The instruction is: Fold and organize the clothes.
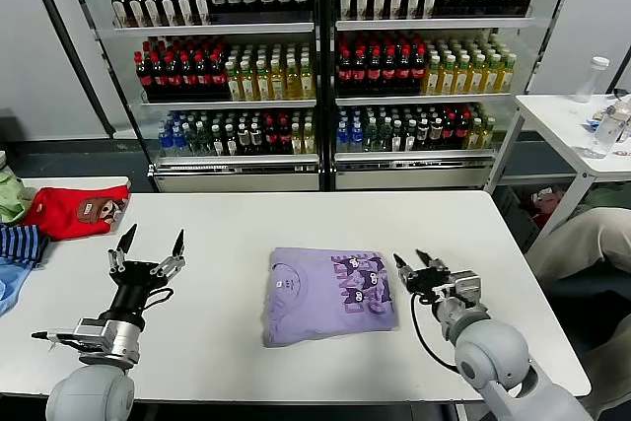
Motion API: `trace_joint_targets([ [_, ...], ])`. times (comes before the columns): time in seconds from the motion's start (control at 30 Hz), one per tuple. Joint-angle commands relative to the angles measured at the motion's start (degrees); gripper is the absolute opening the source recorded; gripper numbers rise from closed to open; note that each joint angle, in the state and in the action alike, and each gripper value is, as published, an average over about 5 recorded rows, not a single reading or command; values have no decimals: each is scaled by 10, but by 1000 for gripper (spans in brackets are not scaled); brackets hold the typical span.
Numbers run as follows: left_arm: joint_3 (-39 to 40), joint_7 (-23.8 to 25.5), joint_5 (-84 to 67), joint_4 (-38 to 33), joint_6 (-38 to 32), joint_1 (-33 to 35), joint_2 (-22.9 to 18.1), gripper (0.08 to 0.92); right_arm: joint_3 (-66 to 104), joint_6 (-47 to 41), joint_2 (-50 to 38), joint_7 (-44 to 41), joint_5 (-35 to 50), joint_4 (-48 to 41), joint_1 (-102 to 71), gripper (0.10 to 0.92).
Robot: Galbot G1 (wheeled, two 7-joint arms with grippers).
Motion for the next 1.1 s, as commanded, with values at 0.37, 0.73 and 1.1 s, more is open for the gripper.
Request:
trace_joint_targets([
  [0.37, 20, 60, -5, 55, -77, -32, -18, 823, 97, 128, -22, -85, -212, -32, -4, 818],
  [0.73, 27, 60, -18, 55, -68, -29, -20, 823, 89, 127, -10, -81, -227, -38, 2, 823],
  [1.1, 34, 35, 4, 67, -90, -52, -18, 823, 90, 198, 1, -82, -268, -93, 14, 823],
])
